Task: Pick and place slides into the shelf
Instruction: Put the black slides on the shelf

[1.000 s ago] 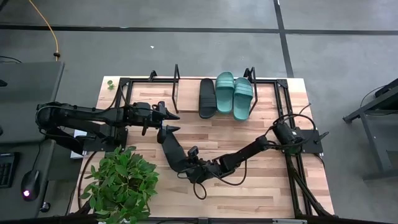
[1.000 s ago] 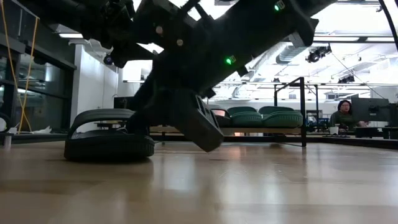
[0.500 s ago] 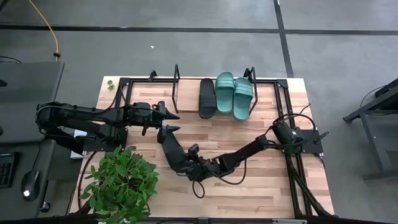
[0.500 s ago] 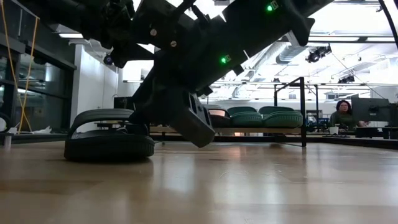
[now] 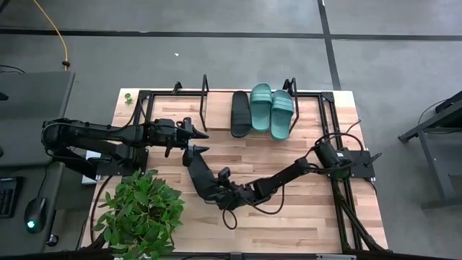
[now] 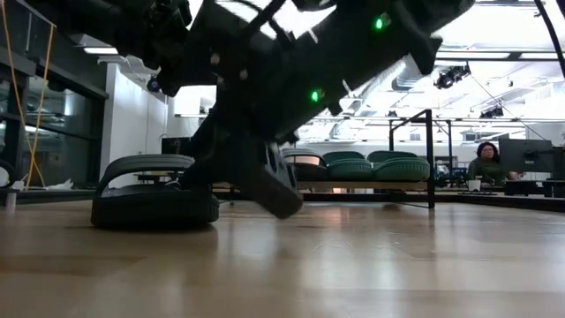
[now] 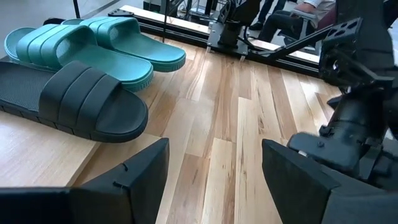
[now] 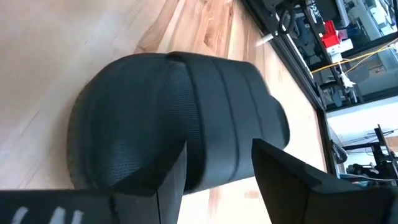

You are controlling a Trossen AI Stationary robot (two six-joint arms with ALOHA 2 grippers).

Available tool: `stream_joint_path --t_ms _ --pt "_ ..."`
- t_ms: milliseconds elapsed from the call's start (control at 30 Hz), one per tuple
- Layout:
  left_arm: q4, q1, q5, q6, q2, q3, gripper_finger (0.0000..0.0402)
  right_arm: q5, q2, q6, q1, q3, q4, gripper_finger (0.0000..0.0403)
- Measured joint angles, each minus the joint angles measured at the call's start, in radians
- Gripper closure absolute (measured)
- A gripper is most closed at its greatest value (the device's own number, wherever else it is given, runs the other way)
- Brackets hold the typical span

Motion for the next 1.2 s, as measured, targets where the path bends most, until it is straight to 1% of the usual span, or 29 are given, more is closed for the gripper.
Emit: stream_joint_path --t_ms 100,300,733,833,933,1200 --pt "0.0 0.0 0.0 0.0 0.0 0.0 0.0163 0.006 0.02 -0.011 -0.002 0.0 0.023 0.0229" --pt "0.0 0.0 0.0 0.0 0.0 0.0 0.0163 0.076 0.022 -0.004 -0.017 0.0 0.054 0.0229" --pt "0.0 0.0 0.0 0.0 0.0 0.0 0.0163 0.072 0.022 0.001 -0.033 0.0 0.048 0.0233" --pt "0.0 0.0 0.0 0.0 0.0 0.0 0.0163 0.073 0.022 0.009 -0.033 0.0 0.048 0.0246" --pt "0.0 0.0 0.0 0.0 0.0 0.0 0.0163 0.067 0.022 0.033 -0.033 0.0 0.046 0.0268" --pt "0.0 0.0 0.0 0.0 0.0 0.0 0.0163 0.038 0.022 0.053 -0.033 0.0 0.047 0.0339"
